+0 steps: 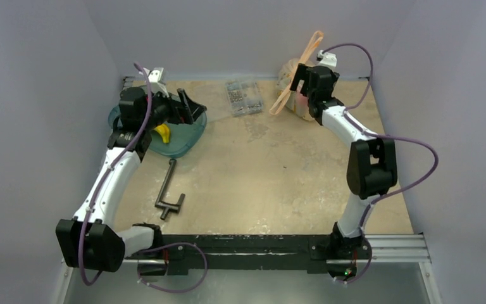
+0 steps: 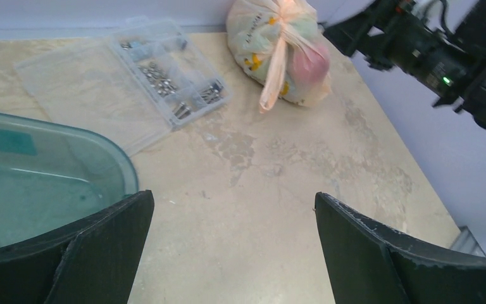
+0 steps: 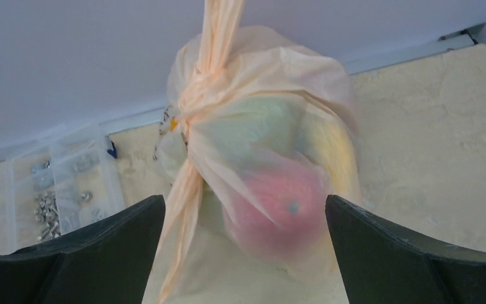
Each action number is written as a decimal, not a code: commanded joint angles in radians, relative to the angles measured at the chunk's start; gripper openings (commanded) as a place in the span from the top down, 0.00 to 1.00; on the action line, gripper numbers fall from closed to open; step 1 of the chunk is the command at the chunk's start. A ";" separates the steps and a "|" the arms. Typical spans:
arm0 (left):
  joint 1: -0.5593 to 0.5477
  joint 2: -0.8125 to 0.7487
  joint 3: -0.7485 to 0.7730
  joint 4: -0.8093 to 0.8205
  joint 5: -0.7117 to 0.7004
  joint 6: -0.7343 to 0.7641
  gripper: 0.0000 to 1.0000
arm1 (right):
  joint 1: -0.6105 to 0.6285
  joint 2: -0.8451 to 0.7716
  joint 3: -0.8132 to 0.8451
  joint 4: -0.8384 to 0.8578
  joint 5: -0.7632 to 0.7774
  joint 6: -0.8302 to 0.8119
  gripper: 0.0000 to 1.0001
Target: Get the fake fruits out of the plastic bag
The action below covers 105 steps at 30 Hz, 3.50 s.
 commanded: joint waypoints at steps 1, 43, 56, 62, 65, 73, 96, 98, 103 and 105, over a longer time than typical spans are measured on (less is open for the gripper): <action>-0.063 0.051 0.070 0.021 0.112 -0.014 0.00 | 0.004 0.128 0.183 -0.016 -0.042 0.059 0.01; -0.135 0.190 0.125 0.008 0.238 -0.073 0.04 | 0.005 0.113 0.020 -0.079 -0.072 0.178 1.00; -0.227 0.275 0.194 -0.118 0.248 -0.026 0.04 | 0.032 -0.208 -0.450 -0.014 -0.381 0.240 1.00; -0.283 0.326 0.247 -0.206 0.260 0.028 0.03 | 0.098 -0.360 -0.621 0.044 -0.597 0.172 1.00; -0.298 0.335 0.255 -0.225 0.248 0.032 0.05 | 0.138 -0.428 -0.694 0.073 -0.717 0.147 1.00; -0.387 0.339 0.263 -0.327 0.033 -0.004 0.26 | 0.201 -0.627 -0.854 0.118 -0.874 0.243 1.00; -0.646 0.600 0.347 -0.439 -0.165 0.088 0.28 | 0.205 -0.774 -0.772 -0.213 -0.791 0.203 1.00; -0.653 0.606 0.351 -0.436 -0.166 0.100 0.22 | 0.205 -0.774 -0.772 -0.209 -0.800 0.208 1.00; -0.656 0.635 0.371 -0.441 -0.161 0.106 0.19 | 0.205 -0.787 -0.794 -0.167 -0.817 0.255 1.00; -0.656 0.657 0.383 -0.441 -0.177 0.112 0.25 | 0.207 -0.792 -0.796 -0.165 -0.820 0.268 1.00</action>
